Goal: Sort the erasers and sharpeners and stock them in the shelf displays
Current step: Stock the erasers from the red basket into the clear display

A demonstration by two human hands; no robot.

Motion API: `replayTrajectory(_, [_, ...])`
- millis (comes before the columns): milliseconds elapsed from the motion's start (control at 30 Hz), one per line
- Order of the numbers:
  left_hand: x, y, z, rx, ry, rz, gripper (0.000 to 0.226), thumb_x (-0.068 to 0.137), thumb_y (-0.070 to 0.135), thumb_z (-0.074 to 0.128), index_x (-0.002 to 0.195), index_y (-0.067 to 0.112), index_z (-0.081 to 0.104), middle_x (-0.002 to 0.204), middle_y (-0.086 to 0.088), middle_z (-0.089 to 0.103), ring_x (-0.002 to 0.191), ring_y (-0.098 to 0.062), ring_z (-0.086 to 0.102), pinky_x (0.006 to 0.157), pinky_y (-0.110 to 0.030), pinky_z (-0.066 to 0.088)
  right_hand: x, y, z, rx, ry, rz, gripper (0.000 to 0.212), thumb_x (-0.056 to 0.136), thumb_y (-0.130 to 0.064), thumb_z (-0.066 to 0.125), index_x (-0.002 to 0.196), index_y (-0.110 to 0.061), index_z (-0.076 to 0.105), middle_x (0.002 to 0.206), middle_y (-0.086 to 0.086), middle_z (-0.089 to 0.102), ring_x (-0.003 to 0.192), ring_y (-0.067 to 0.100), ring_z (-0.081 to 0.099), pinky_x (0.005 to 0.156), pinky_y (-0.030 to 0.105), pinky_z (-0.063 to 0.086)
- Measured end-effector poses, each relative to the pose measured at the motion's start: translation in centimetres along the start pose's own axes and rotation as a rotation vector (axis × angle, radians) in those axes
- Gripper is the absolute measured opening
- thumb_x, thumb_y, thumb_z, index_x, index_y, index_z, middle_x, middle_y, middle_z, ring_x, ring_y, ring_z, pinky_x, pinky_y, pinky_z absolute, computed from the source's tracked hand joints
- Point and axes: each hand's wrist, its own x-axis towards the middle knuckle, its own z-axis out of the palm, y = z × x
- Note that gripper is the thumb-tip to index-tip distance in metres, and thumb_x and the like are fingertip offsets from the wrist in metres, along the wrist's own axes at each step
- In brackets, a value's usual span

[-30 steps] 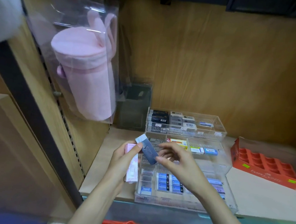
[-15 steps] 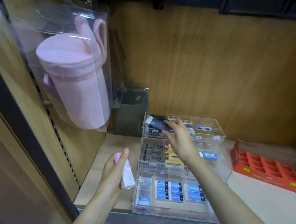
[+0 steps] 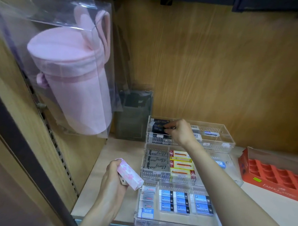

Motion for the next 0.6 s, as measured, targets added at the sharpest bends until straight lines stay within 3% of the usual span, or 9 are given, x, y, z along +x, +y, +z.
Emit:
replayTrajectory(133, [-0.1, 0.5, 0.3, -0.036, 0.013, 0.016, 0.024, 0.097, 0.019, 0.037, 0.074, 0.022, 0.041, 0.061, -0.001, 0.032, 0.049, -0.012, 0.036, 0.038, -0.016, 0.036, -0.1, 0.6, -0.8, 0.019, -0.074, -0.024, 0.021, 0.087, -0.011, 0.065, 0.107, -0.009, 0.071, 0.108, 0.009, 0.069, 0.085, 0.018, 0.062, 0.066, 0.015, 0.038])
replayTrajectory(200, [-0.2, 0.8, 0.4, -0.048, 0.010, 0.025, 0.025, 0.097, 0.018, 0.036, 0.073, 0.021, 0.041, 0.060, -0.001, 0.032, 0.044, -0.009, 0.037, 0.037, -0.014, 0.035, 0.0, 0.8, -1.0, -0.003, -0.112, -0.029, 0.020, 0.087, -0.009, 0.064, 0.106, -0.010, 0.072, 0.108, 0.009, 0.069, 0.084, 0.017, 0.061, 0.066, 0.016, 0.037])
replayTrajectory(333, [-0.1, 0.6, 0.5, -0.044, -0.009, 0.054, 0.018, 0.098, 0.019, 0.040, 0.081, 0.016, 0.047, 0.064, -0.001, 0.039, 0.054, -0.011, 0.042, 0.050, -0.019, 0.040, 0.6, 0.4, -0.6, -0.015, -0.108, -0.007, 0.020, 0.088, -0.007, 0.062, 0.104, -0.010, 0.072, 0.110, 0.009, 0.068, 0.094, 0.018, 0.057, 0.080, 0.021, 0.041])
replayTrajectory(400, [-0.1, 0.4, 0.6, -0.053, -0.035, 0.072, 0.012, 0.098, 0.020, 0.044, 0.090, 0.014, 0.050, 0.069, -0.001, 0.046, 0.064, -0.012, 0.046, 0.062, -0.023, 0.038, 0.9, 0.4, 0.0, -0.019, -0.097, 0.007, 0.022, 0.087, -0.007, 0.059, 0.100, -0.016, 0.074, 0.109, 0.007, 0.069, 0.110, 0.027, 0.055, 0.097, 0.030, 0.043])
replayTrajectory(500, [-0.3, 0.2, 0.7, -0.068, -0.058, 0.084, 0.009, 0.096, 0.020, 0.048, 0.096, 0.012, 0.052, 0.076, -0.001, 0.050, 0.071, -0.010, 0.048, 0.067, -0.023, 0.037, 0.8, 0.4, 0.8, -0.107, -0.154, -0.031, 0.030, 0.086, -0.015, 0.052, 0.098, -0.030, 0.074, 0.119, 0.000, 0.065, 0.124, 0.032, 0.039, 0.107, 0.043, 0.031])
replayTrajectory(600, [-0.6, 0.1, 0.9, -0.067, -0.061, 0.109, 0.012, 0.096, 0.020, 0.048, 0.102, 0.011, 0.052, 0.078, 0.000, 0.053, 0.072, -0.008, 0.050, 0.068, -0.022, 0.039, -0.6, -0.1, 0.9, -0.231, -0.165, -0.067, 0.037, 0.089, -0.023, 0.041, 0.111, -0.034, 0.068, 0.138, -0.001, 0.050, 0.129, 0.036, 0.025, 0.111, 0.047, 0.017])
